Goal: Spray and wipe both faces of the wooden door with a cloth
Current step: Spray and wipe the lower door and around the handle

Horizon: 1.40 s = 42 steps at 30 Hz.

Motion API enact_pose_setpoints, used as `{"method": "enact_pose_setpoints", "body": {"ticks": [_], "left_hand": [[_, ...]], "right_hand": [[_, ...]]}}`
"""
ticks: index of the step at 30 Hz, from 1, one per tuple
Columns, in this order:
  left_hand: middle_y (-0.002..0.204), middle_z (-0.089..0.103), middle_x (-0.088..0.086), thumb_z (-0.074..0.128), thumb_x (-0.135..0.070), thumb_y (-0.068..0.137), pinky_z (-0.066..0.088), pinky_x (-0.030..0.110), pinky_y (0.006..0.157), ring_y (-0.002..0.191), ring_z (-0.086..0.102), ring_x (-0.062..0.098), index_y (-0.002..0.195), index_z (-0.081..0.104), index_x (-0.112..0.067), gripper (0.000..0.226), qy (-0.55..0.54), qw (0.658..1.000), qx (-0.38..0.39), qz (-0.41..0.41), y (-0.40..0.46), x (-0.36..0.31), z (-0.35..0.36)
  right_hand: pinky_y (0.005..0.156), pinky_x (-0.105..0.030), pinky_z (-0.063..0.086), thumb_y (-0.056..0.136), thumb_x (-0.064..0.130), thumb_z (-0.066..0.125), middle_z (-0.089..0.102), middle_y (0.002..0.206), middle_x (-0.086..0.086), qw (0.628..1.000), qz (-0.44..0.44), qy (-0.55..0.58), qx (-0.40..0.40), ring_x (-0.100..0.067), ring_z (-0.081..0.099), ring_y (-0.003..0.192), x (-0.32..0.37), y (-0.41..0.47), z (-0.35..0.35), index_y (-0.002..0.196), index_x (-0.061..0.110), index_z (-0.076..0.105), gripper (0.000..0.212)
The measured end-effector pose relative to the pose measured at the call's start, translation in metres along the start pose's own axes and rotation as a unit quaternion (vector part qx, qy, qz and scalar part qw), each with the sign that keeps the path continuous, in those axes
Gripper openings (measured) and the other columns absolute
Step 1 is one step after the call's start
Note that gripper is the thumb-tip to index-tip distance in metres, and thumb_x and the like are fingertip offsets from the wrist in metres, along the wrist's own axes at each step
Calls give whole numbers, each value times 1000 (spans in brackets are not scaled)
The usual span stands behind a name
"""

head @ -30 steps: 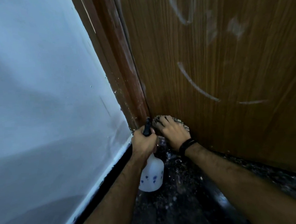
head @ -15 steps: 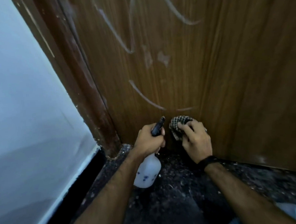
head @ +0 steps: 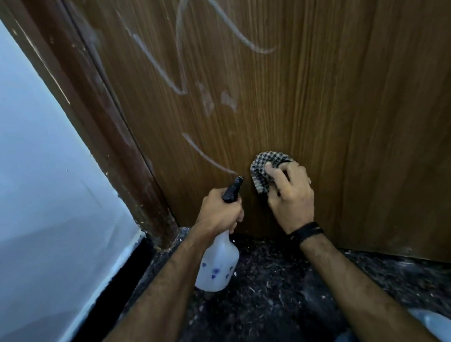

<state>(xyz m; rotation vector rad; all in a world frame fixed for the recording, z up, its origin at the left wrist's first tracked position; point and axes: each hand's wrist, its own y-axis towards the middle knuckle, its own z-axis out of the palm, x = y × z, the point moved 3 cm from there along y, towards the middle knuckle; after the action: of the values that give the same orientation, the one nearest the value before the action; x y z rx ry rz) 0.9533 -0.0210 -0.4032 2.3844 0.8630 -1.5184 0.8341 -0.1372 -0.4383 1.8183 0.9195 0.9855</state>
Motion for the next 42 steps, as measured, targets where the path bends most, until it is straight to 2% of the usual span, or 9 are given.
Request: {"method": "enact_pose_setpoints", "body": {"ticks": [5,11,13,19,22,27,31,37,42], "left_hand": [[49,54,-6,57,0,88,45,35,57,50,50,16,77,59,-12,17,-19,1000,-20,-8,-3,7,-13],[62,58,4,57,5,83,46,33,57,56,51,18,84,61,-11,17,-78,994,-72,-18,0,6,-32],[62,58,4,55,3,84,46,34,59,57,52,18,83,61,-11,15,-90,992,-82,-20,-1,9,-36],[64,62,9,53,-4,87,48,33,58,58,55,22,76,63,-12,18,-123,987,-104,-15,0,5,-47],[58,61,5,52,-4,90,49,30,54,52,54,18,73,62,-13,21,-134,984,-117,-10,1,8,-50],[57,59,2,51,-6,95,45,29,52,53,52,16,78,60,-14,21,-167,979,-113,-16,0,11,-49],[62,59,3,51,-11,99,45,31,55,54,52,15,82,61,-13,21,-182,976,-119,-10,-3,7,-57],[63,62,4,53,-9,98,48,29,54,55,53,15,85,65,-12,18,-201,971,-128,-8,-8,2,-74],[54,61,2,52,-3,93,48,31,57,54,54,19,76,63,-13,22,-217,965,-143,-19,-5,5,-80]], "right_hand": [[50,-42,50,65,-6,76,54,99,-11,978,-104,-15,182,-31,51,89,15,-22,28,114,11,60,55],[61,-41,48,79,3,57,55,103,-14,988,-108,-20,110,-31,51,91,52,57,25,115,8,64,37],[58,-40,50,82,4,53,56,102,-13,984,-138,-28,108,-31,51,90,58,62,28,116,8,64,35],[60,-38,53,66,9,85,53,105,-10,922,-289,-98,239,-27,45,93,31,14,39,118,10,65,56],[63,-38,53,67,12,85,55,107,-10,922,-281,-104,244,-26,46,95,39,31,36,116,11,65,54],[73,-39,52,81,17,75,54,117,-12,946,-254,-109,168,-30,52,104,97,121,35,119,11,61,40],[71,-37,54,81,18,77,56,116,-13,922,-305,-125,202,-28,55,99,94,117,40,118,11,63,40],[63,-34,55,62,18,89,59,108,-8,868,-375,-149,289,-25,57,94,68,69,34,110,14,69,52],[64,-43,53,82,19,73,56,115,-13,908,-339,-137,206,-32,55,102,119,135,48,109,11,63,29]]}}
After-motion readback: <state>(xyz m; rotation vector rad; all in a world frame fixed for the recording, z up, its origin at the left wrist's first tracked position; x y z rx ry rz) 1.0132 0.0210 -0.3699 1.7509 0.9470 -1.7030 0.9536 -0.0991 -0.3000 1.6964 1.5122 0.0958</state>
